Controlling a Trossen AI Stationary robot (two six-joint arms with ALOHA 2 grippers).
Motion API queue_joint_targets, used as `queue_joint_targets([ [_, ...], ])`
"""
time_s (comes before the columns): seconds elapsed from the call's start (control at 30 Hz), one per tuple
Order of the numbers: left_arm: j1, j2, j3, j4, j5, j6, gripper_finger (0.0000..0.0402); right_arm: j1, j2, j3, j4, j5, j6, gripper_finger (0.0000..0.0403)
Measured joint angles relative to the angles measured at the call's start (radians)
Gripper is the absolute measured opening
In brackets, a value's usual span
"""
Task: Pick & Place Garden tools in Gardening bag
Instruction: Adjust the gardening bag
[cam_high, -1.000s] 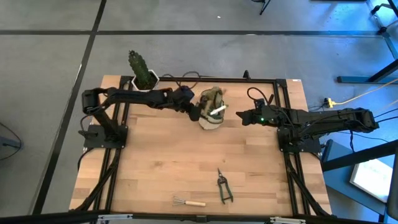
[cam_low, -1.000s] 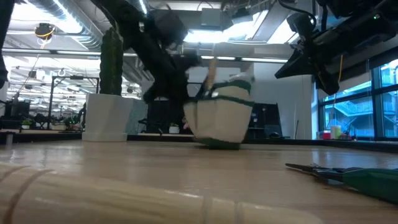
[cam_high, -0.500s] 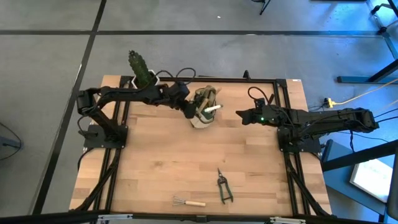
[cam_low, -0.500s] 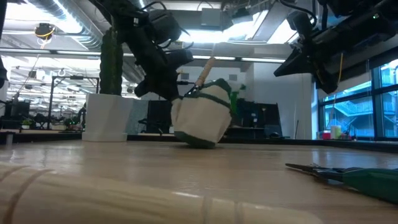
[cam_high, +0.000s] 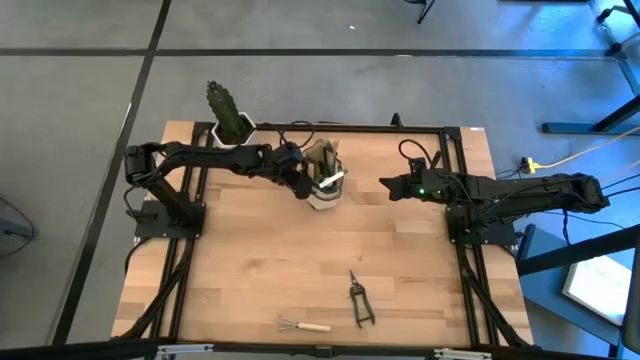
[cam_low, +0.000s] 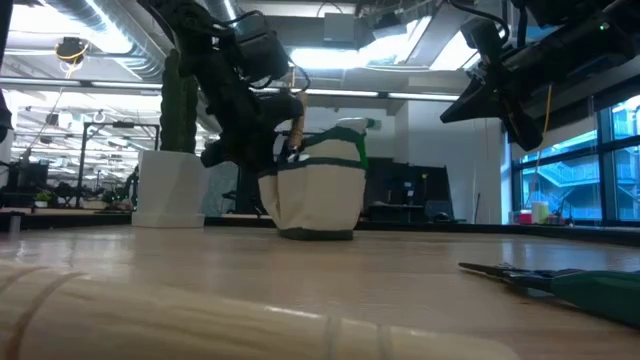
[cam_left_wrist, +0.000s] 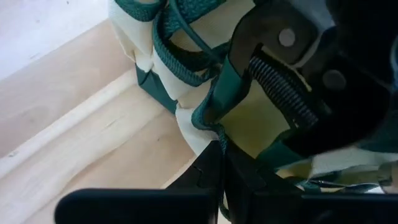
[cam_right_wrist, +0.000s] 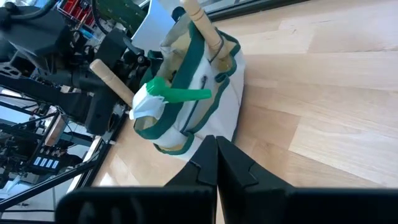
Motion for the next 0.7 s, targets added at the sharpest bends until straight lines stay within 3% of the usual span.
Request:
queue_joint_targets([
  [0.7, 0.009, -0.179, 0.001, -0.08, -0.187, -0.037, 0.0145, -0.001, 0.0, 0.0, -0.002, 0.005, -0.001, 0.0],
])
